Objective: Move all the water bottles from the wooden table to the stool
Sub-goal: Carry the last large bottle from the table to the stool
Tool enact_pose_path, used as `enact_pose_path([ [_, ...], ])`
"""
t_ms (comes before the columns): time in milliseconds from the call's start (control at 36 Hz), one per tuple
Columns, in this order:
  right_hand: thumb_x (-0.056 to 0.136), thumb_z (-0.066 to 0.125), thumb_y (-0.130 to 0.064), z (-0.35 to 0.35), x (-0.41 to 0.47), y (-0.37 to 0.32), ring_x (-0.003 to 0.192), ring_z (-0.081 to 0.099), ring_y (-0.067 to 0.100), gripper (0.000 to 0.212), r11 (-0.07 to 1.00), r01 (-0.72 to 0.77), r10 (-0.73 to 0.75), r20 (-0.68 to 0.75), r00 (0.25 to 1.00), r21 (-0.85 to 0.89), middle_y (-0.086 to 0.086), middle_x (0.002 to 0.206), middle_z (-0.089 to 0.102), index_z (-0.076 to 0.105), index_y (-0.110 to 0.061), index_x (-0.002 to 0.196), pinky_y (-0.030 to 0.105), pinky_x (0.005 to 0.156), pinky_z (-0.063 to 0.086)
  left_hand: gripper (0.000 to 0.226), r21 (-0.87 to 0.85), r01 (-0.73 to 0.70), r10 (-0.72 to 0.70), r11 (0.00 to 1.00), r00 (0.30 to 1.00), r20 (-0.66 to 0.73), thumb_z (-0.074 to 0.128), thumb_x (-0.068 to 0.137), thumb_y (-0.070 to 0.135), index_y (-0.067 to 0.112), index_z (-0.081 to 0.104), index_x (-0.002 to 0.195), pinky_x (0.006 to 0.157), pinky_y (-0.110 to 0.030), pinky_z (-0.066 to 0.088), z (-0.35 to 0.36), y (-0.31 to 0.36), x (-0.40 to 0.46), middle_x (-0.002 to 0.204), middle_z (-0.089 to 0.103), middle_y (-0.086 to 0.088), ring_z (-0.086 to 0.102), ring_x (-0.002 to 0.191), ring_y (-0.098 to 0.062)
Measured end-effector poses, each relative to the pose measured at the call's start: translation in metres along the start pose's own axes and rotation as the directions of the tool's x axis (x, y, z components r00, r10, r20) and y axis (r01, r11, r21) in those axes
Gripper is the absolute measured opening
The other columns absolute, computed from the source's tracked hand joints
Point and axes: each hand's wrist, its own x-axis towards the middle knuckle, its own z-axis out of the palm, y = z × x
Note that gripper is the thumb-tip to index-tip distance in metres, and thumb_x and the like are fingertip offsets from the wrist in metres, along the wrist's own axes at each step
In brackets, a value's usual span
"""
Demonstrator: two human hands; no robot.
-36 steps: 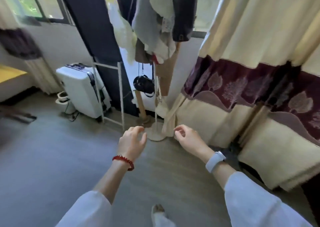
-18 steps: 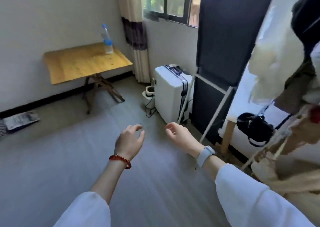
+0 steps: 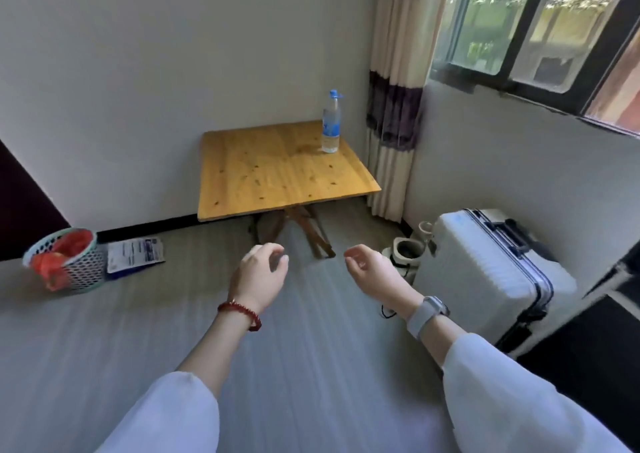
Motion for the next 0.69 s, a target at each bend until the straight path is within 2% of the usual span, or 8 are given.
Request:
enact_pose_path([
  [222, 0.092, 0.043, -0.028, -0.007, 0.174, 0.020, 0.101, 0.059, 0.023, 0.026, 0.998, -0.057, 0.057, 0.006, 0.998, -0.005, 0.007, 0.113, 0.063, 0.056, -0.016, 0.112, 0.024, 0.077, 0.041, 0.018, -0.043, -0.029, 0.031, 0.999, 0.998, 0.045, 0.058, 0.085, 0.014, 0.008, 0.064, 0.101, 0.081, -0.019, 0.037, 0.044, -0.014, 0.173, 0.101, 0.064, -0.009, 0.058, 0.094, -0.021],
  [333, 0.092, 0.044, -0.026, -0.015, 0.281, 0.035, 0.099, 0.059, 0.022, 0.027, 0.997, -0.059, 0.061, -0.059, 0.996, 0.044, 0.008, 0.112, 0.064, 0.057, -0.014, 0.113, 0.023, 0.077, 0.039, 0.019, -0.042, -0.019, 0.022, 0.999, 0.998, 0.065, 0.057, 0.086, 0.018, 0.011, 0.064, 0.103, 0.081, -0.018, 0.036, 0.076, -0.025, 0.272, 0.106, 0.063, -0.007, 0.058, 0.097, -0.020],
  [444, 0.094, 0.043, -0.025, -0.031, 0.391, 0.047, 0.101, 0.060, 0.023, 0.026, 0.995, -0.066, 0.070, -0.054, 0.996, 0.074, 0.008, 0.111, 0.064, 0.057, -0.014, 0.112, 0.023, 0.077, 0.040, 0.023, -0.017, -0.010, 0.012, 1.000, 0.997, 0.081, 0.055, 0.088, 0.021, 0.011, 0.061, 0.108, 0.085, -0.023, 0.041, 0.097, -0.024, 0.378, 0.112, 0.061, -0.006, 0.057, 0.101, -0.020],
  [583, 0.095, 0.038, -0.027, -0.057, 0.519, 0.046, 0.096, 0.061, 0.022, 0.028, 0.994, -0.063, 0.075, -0.141, 0.987, 0.084, 0.009, 0.109, 0.065, 0.055, -0.014, 0.113, 0.031, 0.077, 0.047, 0.023, -0.044, -0.041, 0.043, 0.998, 0.998, 0.050, 0.053, 0.090, 0.022, 0.014, 0.060, 0.110, 0.088, -0.025, 0.044, 0.111, -0.010, 0.504, 0.112, 0.061, -0.003, 0.056, 0.103, -0.016],
  [694, 0.096, 0.034, -0.031, -0.064, 0.595, 0.045, 0.093, 0.062, 0.018, 0.031, 0.972, -0.057, 0.099, -0.180, 0.979, 0.226, 0.002, 0.098, 0.066, 0.052, -0.015, 0.116, 0.033, 0.079, 0.049, 0.021, -0.050, -0.052, 0.055, 0.997, 0.997, 0.054, 0.053, 0.090, 0.022, 0.014, 0.061, 0.108, 0.083, -0.022, 0.041, 0.130, -0.012, 0.584, 0.112, 0.060, -0.002, 0.055, 0.100, -0.014],
])
